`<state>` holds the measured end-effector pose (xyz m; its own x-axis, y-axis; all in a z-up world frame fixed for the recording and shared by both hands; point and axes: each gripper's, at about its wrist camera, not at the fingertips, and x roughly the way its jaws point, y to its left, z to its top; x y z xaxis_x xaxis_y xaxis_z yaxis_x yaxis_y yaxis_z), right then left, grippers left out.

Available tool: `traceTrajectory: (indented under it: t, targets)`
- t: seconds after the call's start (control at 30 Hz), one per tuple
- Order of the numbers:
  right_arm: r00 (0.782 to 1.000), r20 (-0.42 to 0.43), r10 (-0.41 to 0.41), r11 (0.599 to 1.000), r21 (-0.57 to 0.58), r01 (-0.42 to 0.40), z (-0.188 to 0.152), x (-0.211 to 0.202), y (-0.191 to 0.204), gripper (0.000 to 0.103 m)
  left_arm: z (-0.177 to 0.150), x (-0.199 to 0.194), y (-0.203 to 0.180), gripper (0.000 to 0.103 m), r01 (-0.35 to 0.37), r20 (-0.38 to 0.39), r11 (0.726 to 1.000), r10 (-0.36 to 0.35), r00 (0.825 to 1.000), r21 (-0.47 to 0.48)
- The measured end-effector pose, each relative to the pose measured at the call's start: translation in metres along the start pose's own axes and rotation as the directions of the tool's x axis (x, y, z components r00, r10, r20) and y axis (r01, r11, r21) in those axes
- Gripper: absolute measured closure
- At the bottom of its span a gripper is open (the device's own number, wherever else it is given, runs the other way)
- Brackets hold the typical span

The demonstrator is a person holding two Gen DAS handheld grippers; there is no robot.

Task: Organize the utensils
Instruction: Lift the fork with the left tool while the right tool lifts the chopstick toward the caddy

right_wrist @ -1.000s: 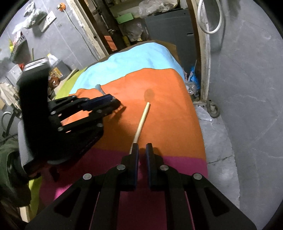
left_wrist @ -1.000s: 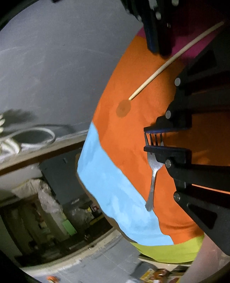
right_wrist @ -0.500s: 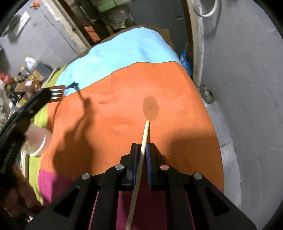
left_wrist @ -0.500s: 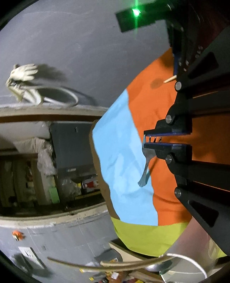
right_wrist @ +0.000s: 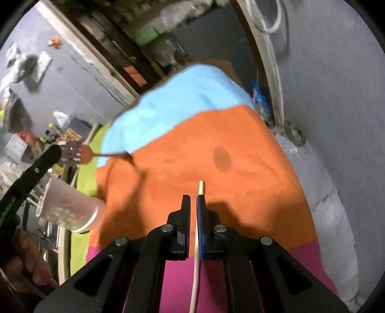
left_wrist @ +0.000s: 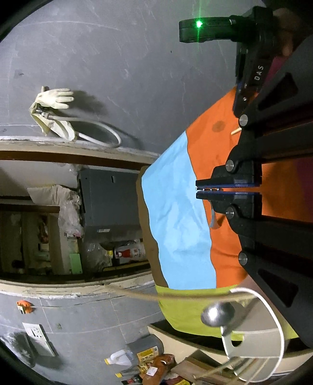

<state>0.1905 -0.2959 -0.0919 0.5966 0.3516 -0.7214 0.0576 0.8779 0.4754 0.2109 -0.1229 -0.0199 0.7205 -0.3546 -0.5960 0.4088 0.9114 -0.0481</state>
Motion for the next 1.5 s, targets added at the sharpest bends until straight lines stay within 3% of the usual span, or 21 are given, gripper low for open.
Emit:
traceTrajectory:
  t: [0.1, 0.33, 0.53, 0.7, 0.77, 0.8, 1.0, 1.1, 1.3, 1.5]
  targets:
    - [1.000, -0.006, -0.027, 0.998, -0.065, 0.026, -0.004, -0.003, 0.013, 0.100, -0.001, -0.016, 0.006, 0.103, 0.026, -0.016, 0.999, -0.026, 1.000, -0.036]
    - [0.992, -0.091, -0.089, 0.996, -0.037, 0.086, -0.007, 0.017, 0.004, 0.098, -0.006, -0.053, 0.012, 0.103, 0.084, -0.083, 0.993, -0.090, 0.992, -0.078]
    - [0.985, -0.149, -0.091, 0.996, -0.037, 0.087, 0.000, 0.036, -0.001, 0.084, -0.014, -0.079, 0.023, 0.103, 0.108, -0.159, 0.982, -0.132, 0.978, -0.152]
    - [0.974, -0.169, -0.151, 0.985, -0.108, 0.134, 0.005, 0.052, 0.008, 0.085, -0.018, -0.083, 0.035, 0.103, 0.101, -0.191, 0.975, -0.139, 0.972, -0.196]
    - [0.967, -0.159, -0.198, 0.974, -0.145, 0.176, 0.004, 0.053, 0.011, 0.097, -0.018, -0.082, 0.038, 0.103, 0.102, -0.192, 0.971, -0.145, 0.971, -0.215]
    - [0.966, -0.156, -0.204, 0.972, -0.147, 0.182, 0.004, 0.053, 0.010, 0.097, -0.018, -0.082, 0.039, 0.103, 0.104, -0.186, 0.970, -0.146, 0.972, -0.221]
    - [0.984, -0.151, -0.091, 0.995, 0.023, 0.096, 0.006, 0.042, -0.012, 0.100, -0.009, -0.075, 0.045, 0.102, 0.085, -0.138, 0.972, -0.118, 0.983, -0.220]
    - [0.993, -0.113, -0.028, 0.998, 0.054, 0.035, 0.004, 0.031, -0.010, 0.100, -0.001, -0.070, 0.047, 0.102, 0.074, -0.097, 0.974, -0.097, 0.991, -0.212]
    - [0.999, -0.003, 0.035, 0.999, -0.017, -0.035, 0.003, 0.000, 0.018, 0.100, 0.004, -0.058, 0.047, 0.102, 0.080, -0.057, 0.977, -0.093, 0.994, -0.198]
    - [0.989, 0.129, 0.069, 0.988, -0.148, -0.050, 0.001, -0.034, 0.057, 0.100, -0.002, -0.046, 0.045, 0.102, 0.091, -0.084, 0.976, -0.109, 0.990, -0.197]
